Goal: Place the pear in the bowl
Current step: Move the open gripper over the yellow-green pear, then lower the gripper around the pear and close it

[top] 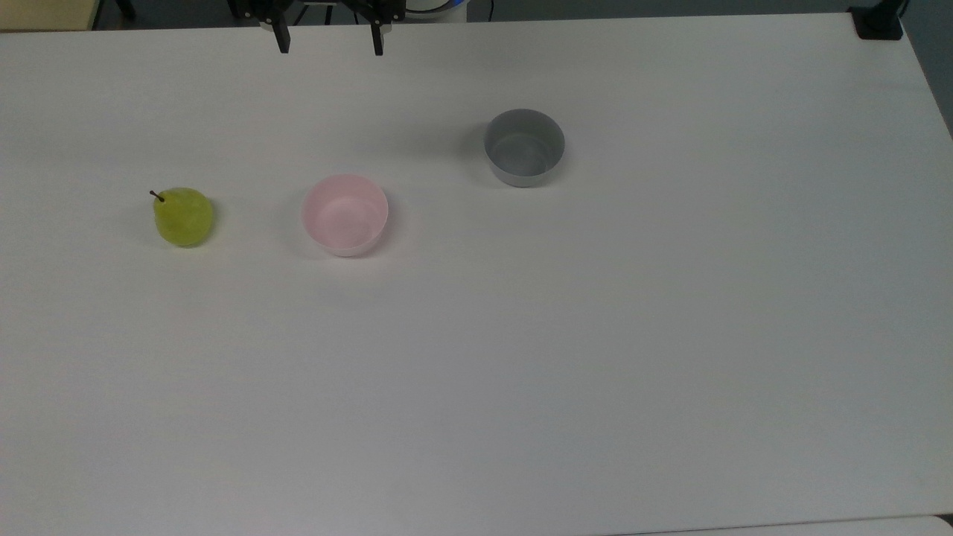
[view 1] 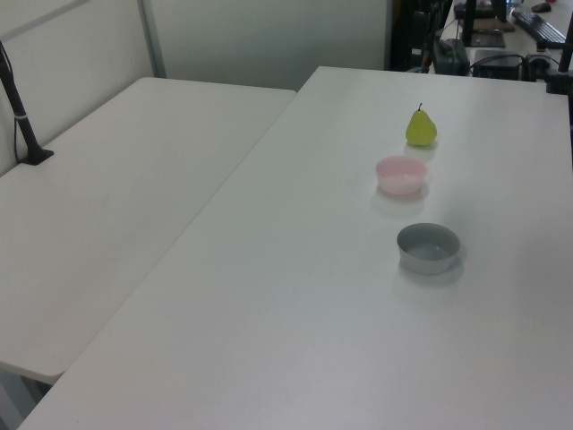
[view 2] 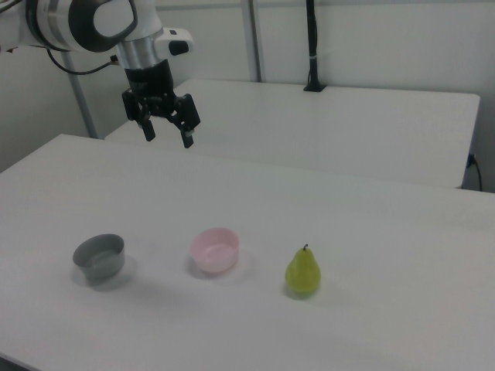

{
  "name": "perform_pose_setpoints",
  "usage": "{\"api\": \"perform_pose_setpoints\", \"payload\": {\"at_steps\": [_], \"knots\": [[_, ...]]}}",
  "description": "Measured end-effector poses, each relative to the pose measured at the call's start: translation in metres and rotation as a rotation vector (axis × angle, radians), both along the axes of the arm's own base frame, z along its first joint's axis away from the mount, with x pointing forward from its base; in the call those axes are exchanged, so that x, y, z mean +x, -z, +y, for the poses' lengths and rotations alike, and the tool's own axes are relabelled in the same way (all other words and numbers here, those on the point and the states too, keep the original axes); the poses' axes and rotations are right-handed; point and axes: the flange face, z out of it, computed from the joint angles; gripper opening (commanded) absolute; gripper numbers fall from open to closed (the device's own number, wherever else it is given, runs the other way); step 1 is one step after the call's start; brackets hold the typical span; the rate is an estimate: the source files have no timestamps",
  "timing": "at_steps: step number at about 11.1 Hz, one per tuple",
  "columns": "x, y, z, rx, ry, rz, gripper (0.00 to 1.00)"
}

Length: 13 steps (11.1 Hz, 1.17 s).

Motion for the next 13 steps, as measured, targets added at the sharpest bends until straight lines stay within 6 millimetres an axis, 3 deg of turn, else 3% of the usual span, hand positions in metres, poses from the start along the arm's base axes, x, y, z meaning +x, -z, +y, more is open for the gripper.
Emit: {"api": "perform_pose_setpoints", "payload": {"at_steps": [4, 8, 10, 13], "knots": [[-0.007, 0.001, -0.033, -0.016, -0.184, 0.030, 1.00], [-0.017, 0.008, -0.122, -0.088, -0.226, 0.029, 1.00], [-0.011, 0.039, -0.166, -0.111, -0.217, -0.013, 1.00], [0.008, 0.123, -0.211, -0.131, -0.180, -0.046, 1.00]]}}
